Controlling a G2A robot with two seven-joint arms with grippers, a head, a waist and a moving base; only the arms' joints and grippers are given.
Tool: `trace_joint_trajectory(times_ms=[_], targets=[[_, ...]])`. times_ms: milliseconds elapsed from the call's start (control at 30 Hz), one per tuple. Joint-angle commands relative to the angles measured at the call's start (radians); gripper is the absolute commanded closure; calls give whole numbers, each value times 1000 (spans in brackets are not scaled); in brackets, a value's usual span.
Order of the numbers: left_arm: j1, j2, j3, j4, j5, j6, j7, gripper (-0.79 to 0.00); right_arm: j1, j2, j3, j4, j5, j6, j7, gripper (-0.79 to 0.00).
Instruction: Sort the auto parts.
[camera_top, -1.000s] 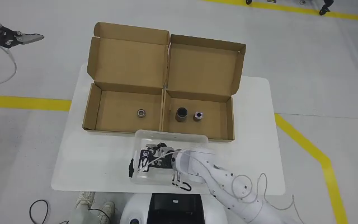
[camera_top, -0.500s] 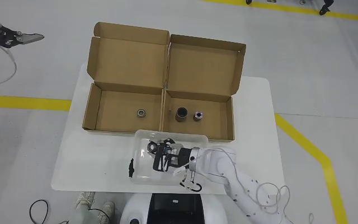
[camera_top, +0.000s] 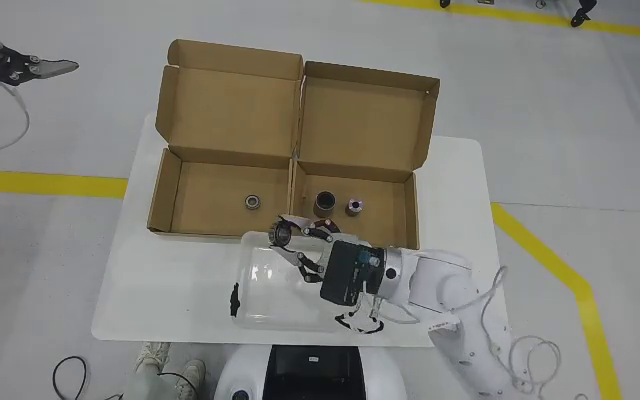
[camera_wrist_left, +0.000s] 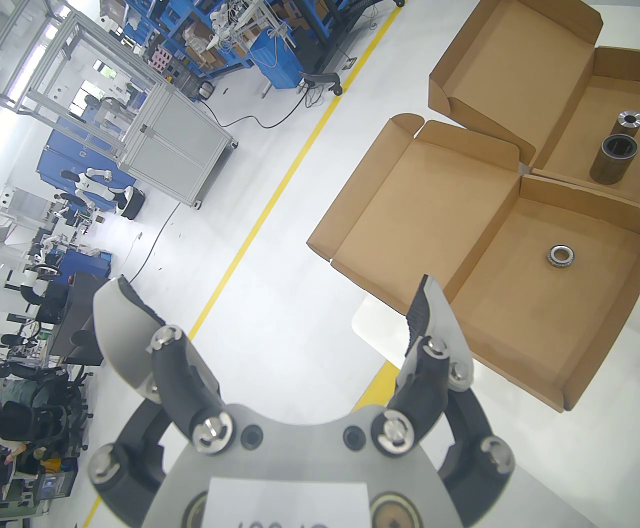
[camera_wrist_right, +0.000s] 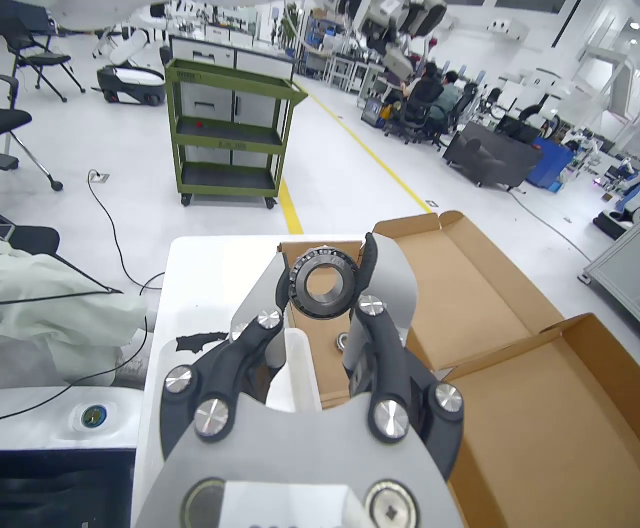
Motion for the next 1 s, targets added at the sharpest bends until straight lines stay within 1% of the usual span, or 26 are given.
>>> trace_joint_trajectory(times_ms=[0, 133, 200, 333, 467, 600, 733, 867, 967], targets=[[0, 0, 0, 0, 0, 0, 0, -785, -2, 3, 12, 11, 0, -11, -69, 0], [0, 0, 0, 0, 0, 0, 0, -785, -6, 7, 24, 65, -24, -41, -221, 0], [0, 0, 0, 0, 0, 0, 0, -785, -5, 9, 26, 92, -57, -43, -277, 0], [0, 0, 0, 0, 0, 0, 0, -785, -2, 13, 27, 110, -112, -45, -400, 0], [0, 0, 0, 0, 0, 0, 0, -785, -8, 20, 36, 151, -142, -65, -551, 0], [0, 0, 0, 0, 0, 0, 0, -785, 0, 24, 38, 206, -147, -89, -679, 0], [0, 0, 0, 0, 0, 0, 0, -785, 27, 23, 13, 268, -152, -118, -827, 0], [0, 0, 0, 0, 0, 0, 0, -785, 67, 18, -17, 350, -151, -131, -926, 0], [0, 0, 0, 0, 0, 0, 0, -785, 89, 14, -40, 393, -155, -122, -971, 0]])
